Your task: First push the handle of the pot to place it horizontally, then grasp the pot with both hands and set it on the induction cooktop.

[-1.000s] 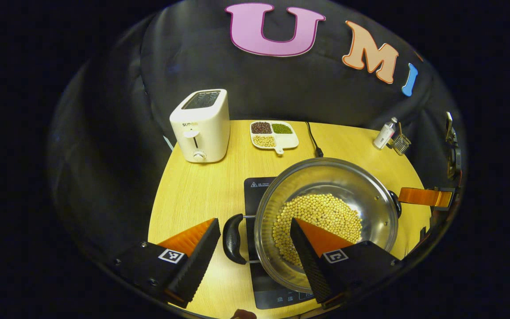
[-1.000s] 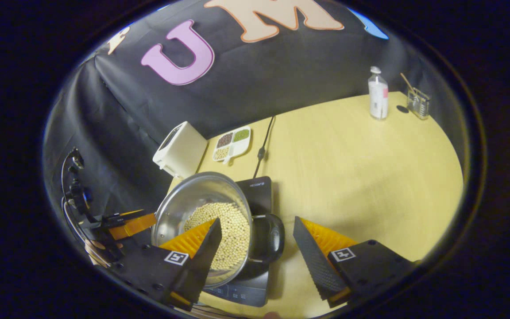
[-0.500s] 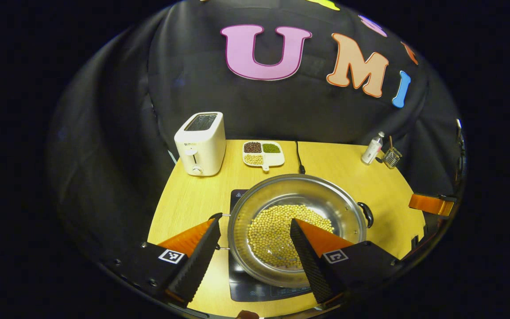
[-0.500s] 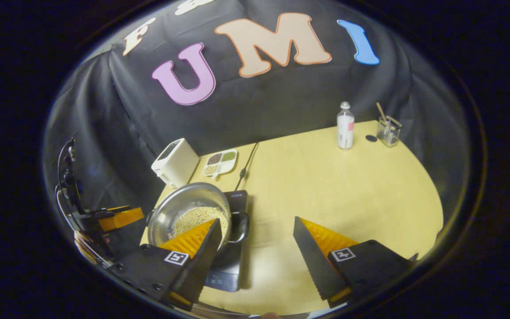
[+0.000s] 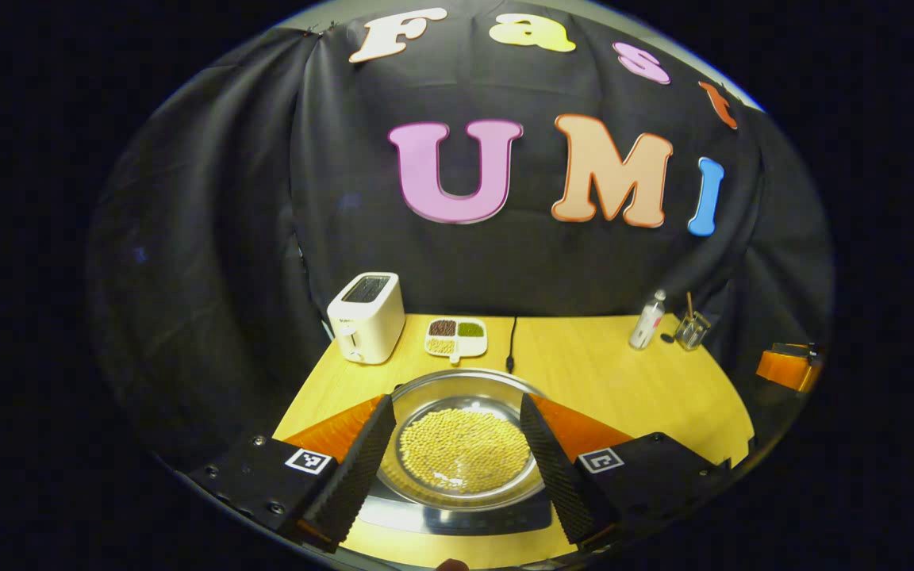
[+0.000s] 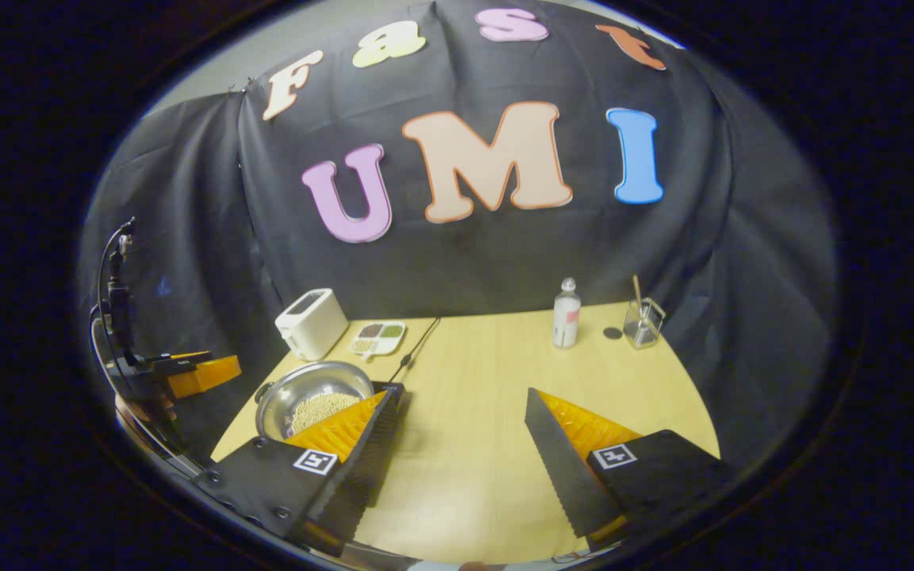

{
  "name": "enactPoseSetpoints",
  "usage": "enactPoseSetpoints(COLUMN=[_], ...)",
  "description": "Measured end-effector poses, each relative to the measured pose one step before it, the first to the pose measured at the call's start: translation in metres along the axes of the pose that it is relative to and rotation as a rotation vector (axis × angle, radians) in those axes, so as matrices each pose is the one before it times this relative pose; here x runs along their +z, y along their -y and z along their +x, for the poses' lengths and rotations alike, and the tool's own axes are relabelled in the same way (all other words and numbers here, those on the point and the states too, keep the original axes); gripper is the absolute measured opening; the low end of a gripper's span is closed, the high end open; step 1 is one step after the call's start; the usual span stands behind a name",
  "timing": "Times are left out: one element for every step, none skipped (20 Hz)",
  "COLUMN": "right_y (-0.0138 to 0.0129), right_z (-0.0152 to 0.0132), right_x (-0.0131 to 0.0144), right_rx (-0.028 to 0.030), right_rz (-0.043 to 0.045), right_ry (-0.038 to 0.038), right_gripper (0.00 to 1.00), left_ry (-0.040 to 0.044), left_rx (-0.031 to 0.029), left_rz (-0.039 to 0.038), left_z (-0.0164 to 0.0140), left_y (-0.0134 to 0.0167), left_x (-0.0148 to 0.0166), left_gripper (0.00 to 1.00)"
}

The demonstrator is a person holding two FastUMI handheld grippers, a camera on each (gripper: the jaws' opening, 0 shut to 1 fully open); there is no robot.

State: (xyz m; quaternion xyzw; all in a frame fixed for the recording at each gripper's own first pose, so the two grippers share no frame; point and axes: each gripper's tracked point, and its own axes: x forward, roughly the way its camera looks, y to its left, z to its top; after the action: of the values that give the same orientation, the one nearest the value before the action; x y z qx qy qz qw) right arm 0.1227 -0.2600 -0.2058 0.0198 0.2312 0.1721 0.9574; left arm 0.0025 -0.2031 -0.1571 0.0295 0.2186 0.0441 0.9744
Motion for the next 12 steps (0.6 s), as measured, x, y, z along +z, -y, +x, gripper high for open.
enactPoseSetpoints(right_y=[0.00749, 0.00946, 0.00597, 0.00898, 0.00866, 0.0078, 0.00735, 0.00772, 0.00805, 0.00819, 0.00276, 0.00434], right_z=[-0.00833, -0.00746, -0.00763, -0.00847, -0.00785, -0.0078, -0.00848, -0.00894, -0.00653, -0.00852, -0.00782, -0.00615], right_x=[0.01031, 0.01099, 0.01184, 0.0118, 0.00777, 0.00735, 0.01009, 0.01054, 0.00666, 0.00781, 0.00518, 0.00484], right_rx=[0.00407, 0.00616, 0.00503, 0.00447, -0.00303, -0.00136, 0.00132, 0.00067, -0.0006, -0.00394, -0.00401, -0.00297], right_rz=[-0.00654, -0.00827, -0.00378, -0.00283, 0.00068, 0.00445, 0.00434, 0.00241, -0.00147, -0.0057, -0.00661, -0.00397], right_ry=[0.02943, 0.0304, 0.03362, 0.03161, 0.02874, 0.02564, 0.02689, 0.02687, 0.02435, 0.02061, 0.01823, 0.01736], right_gripper=[0.93, 1.0, 1.0, 0.93, 0.92, 0.92, 0.92, 1.0, 0.92, 0.92, 0.92, 0.92], left_ry=[0.03085, 0.03487, 0.03906, 0.04162, 0.03666, 0.04, 0.03779, 0.03761, 0.03261, 0.02688, 0.02281, 0.01433], left_rx=[0.00787, 0.00937, 0.01, 0.01193, 0.01575, 0.01759, 0.0214, 0.02172, 0.02138, 0.01918, 0.01183, 0.00731], left_rz=[-0.00061, 0.0048, 0.00442, 0.00094, 0.00017, 0.00087, 0.00238, 0.00505, 0.00666, 0.00325, -0.0009, -0.00314], left_z=[-0.00962, -0.00926, -0.00945, -0.01063, -0.00972, -0.01057, -0.00908, -0.01049, -0.00904, -0.00993, -0.00983, -0.00787], left_y=[0.0127, 0.0113, 0.01108, 0.01028, 0.01001, 0.00815, 0.00622, 0.00339, 0.00459, 0.00286, 0.00484, 0.00546], left_x=[0.00904, 0.01125, 0.01195, 0.01199, 0.01286, 0.01055, 0.01094, 0.01059, 0.00982, 0.00625, 0.00487, 0.00371], left_gripper=[0.97, 0.97, 0.97, 0.97, 0.97, 0.96, 0.96, 0.96, 0.96, 0.95, 0.95, 0.95])
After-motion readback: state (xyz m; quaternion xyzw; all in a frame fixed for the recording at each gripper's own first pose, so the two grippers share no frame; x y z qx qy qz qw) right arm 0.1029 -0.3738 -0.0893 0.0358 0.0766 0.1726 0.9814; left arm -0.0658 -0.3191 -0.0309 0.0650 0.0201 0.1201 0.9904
